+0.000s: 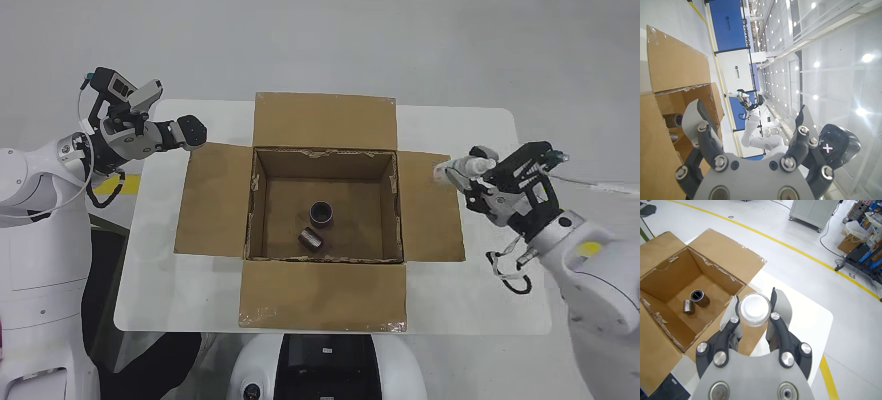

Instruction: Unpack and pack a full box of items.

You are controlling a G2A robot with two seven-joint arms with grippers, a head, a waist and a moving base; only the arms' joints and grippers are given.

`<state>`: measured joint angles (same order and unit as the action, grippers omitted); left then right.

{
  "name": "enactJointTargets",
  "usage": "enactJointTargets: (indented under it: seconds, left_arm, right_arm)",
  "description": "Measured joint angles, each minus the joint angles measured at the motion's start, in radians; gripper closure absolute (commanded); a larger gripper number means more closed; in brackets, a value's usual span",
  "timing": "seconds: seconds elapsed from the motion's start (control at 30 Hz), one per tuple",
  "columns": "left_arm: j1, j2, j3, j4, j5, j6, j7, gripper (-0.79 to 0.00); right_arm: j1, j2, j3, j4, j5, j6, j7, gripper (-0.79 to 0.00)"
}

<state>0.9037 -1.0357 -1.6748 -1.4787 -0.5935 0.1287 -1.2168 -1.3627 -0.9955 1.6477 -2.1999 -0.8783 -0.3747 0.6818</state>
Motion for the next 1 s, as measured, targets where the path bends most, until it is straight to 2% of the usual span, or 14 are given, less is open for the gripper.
enactJointTargets:
  seconds: [0.23,0.47,0.73,1.0]
  left_arm:
    - [0.0,0.0,0.0,0.0,0.0,0.0,0.0,-0.785]
    - [0.0,0.0,0.0,0.0,0.0,0.0,0.0,-0.785]
    - [0.0,0.0,0.0,0.0,0.0,0.0,0.0,-0.785]
    - [0.0,0.0,0.0,0.0,0.0,0.0,0.0,-0.785]
  right_arm:
    - [0.061,-0.005,-0.145,-0.015,-0.041,-0.021,0.004,0.0]
    - [0.155,-0.022,-0.35,0.063,-0.126,-0.002,-0.008,0.0]
    - [0.243,-0.038,-0.459,0.138,-0.165,0.002,-0.008,0.0]
    - [0.276,-0.059,-0.574,0.212,-0.213,0.044,-0.016,0.0]
